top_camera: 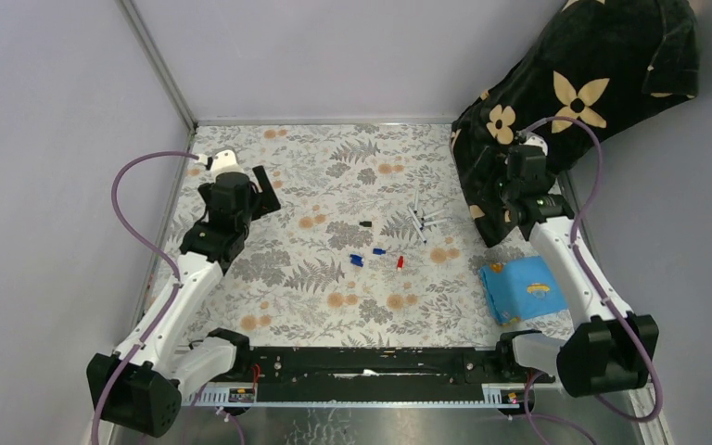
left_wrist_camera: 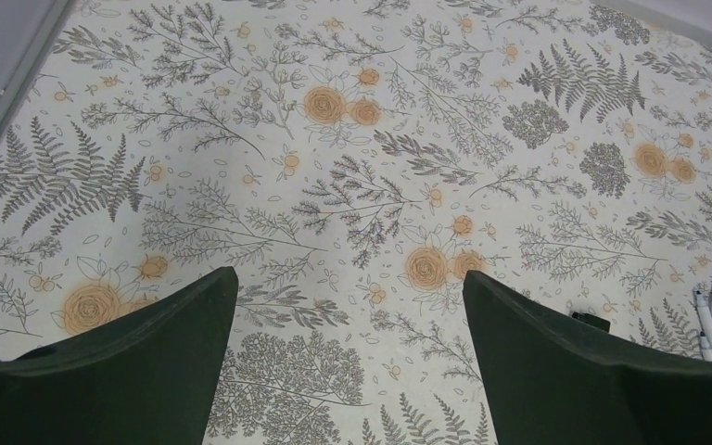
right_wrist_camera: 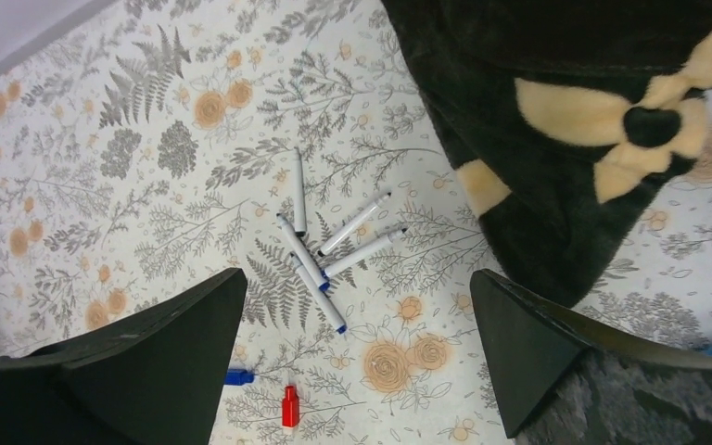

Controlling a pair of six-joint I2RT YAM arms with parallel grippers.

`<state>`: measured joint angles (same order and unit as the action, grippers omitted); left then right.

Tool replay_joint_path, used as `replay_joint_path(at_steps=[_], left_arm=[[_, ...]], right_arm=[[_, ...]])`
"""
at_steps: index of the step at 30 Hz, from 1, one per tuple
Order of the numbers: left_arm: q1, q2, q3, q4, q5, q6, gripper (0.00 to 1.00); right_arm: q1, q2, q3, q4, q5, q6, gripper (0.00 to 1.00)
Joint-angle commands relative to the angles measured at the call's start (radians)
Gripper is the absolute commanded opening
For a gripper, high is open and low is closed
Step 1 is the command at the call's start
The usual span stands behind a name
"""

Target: Insert the pens into the pen caps

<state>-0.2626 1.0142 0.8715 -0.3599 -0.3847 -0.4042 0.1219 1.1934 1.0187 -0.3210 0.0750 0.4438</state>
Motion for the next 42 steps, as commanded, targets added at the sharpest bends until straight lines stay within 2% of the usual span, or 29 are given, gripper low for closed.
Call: replay_joint_path(at_steps=[1, 12, 17, 26, 30, 36, 42], left_arm=[[0.051, 0.002, 0.029, 0.032, 0.089, 0.024, 0.99], [0.079, 0.015, 0.018, 0.045, 0.148, 0.03, 0.98], [0.093, 0.018, 0.014, 0.055, 0.191, 0.027, 0.98], [0.097, 0.018, 0.011, 0.061, 0.214, 0.028, 0.98], [0.101, 0.018, 0.011, 0.062, 0.233, 0.027, 0.98], [0.101, 0.012, 0.007, 0.068, 0.256, 0.03, 0.99], [0.105, 0.002, 0.002, 0.072, 0.267, 0.033, 0.99]], right_arm=[[-0.002, 0.089, 0.041, -0.018, -0.119, 0.056, 1.0], [0.212, 0.234, 0.068, -0.038, -0.028, 0.037, 1.0], [0.238, 0.288, 0.059, -0.017, -0.025, 0.027, 1.0], [0.252, 0.402, 0.109, -0.043, -0.116, -0.075, 0.99], [0.275, 0.463, 0.143, -0.051, -0.169, -0.135, 0.89], [0.305, 0.562, 0.205, -0.086, -0.148, -0.194, 0.73], [0.33, 0.626, 0.228, -0.111, -0.081, -0.224, 0.7]])
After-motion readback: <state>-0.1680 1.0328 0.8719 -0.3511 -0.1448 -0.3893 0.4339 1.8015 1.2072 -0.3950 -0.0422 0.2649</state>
